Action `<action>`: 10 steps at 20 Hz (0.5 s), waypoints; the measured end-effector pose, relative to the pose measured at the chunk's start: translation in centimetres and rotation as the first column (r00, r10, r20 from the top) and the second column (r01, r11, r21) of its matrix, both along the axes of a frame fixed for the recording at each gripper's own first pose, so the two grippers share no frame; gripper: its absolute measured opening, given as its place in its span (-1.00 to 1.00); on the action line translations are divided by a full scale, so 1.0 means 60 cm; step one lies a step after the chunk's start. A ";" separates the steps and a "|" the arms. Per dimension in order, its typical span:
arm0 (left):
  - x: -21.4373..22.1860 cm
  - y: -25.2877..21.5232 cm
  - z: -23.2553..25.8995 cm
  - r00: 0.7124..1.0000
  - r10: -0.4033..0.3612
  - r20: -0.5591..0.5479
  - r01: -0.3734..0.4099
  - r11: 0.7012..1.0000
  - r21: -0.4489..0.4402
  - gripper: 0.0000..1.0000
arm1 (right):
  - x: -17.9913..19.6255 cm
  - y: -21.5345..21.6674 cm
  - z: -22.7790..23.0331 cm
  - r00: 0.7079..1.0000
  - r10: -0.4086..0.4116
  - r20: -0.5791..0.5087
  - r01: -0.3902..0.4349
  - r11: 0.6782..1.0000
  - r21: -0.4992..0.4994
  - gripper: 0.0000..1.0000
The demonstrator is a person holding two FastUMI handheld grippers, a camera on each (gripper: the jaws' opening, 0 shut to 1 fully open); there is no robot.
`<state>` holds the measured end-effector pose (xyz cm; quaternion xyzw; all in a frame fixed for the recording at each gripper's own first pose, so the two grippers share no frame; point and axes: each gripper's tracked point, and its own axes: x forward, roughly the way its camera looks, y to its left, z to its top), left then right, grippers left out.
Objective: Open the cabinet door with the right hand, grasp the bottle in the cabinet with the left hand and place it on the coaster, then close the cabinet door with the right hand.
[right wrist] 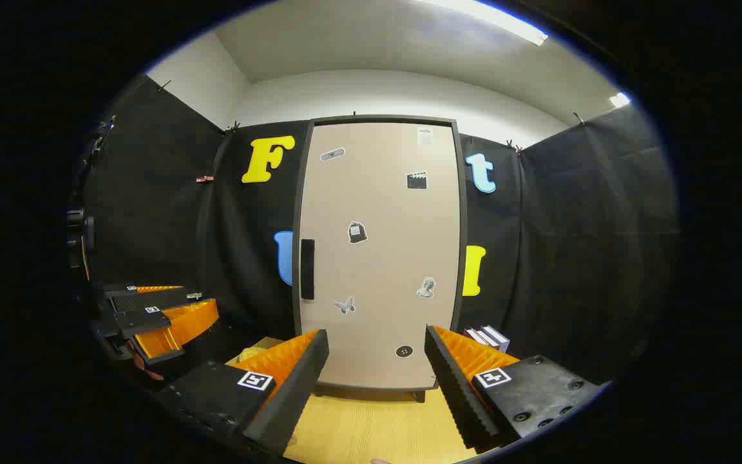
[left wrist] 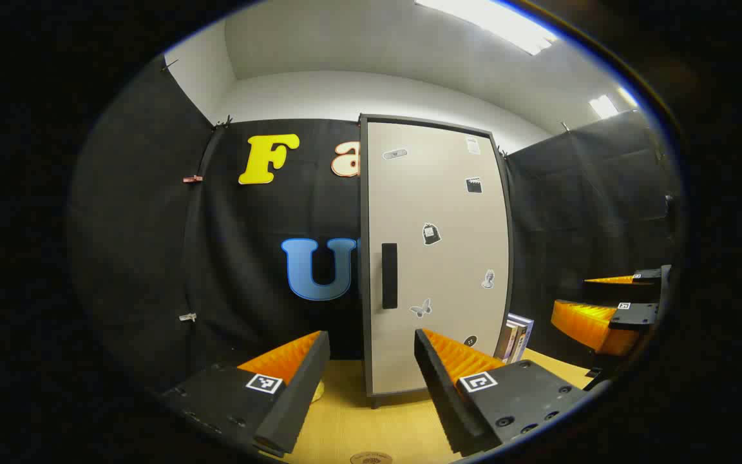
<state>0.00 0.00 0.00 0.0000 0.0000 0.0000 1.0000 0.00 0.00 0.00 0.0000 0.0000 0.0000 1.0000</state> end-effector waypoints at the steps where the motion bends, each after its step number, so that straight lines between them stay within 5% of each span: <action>1: 0.000 0.001 0.001 1.000 -0.001 0.000 0.001 1.000 -0.002 0.69 | 0.002 0.005 -0.002 1.000 0.008 -0.001 -0.008 1.000 0.001 0.95; 10: 0.004 0.014 0.001 1.000 -0.004 0.009 0.004 1.000 0.002 0.69 | 0.006 0.022 -0.002 1.000 0.014 -0.004 -0.014 1.000 -0.007 0.94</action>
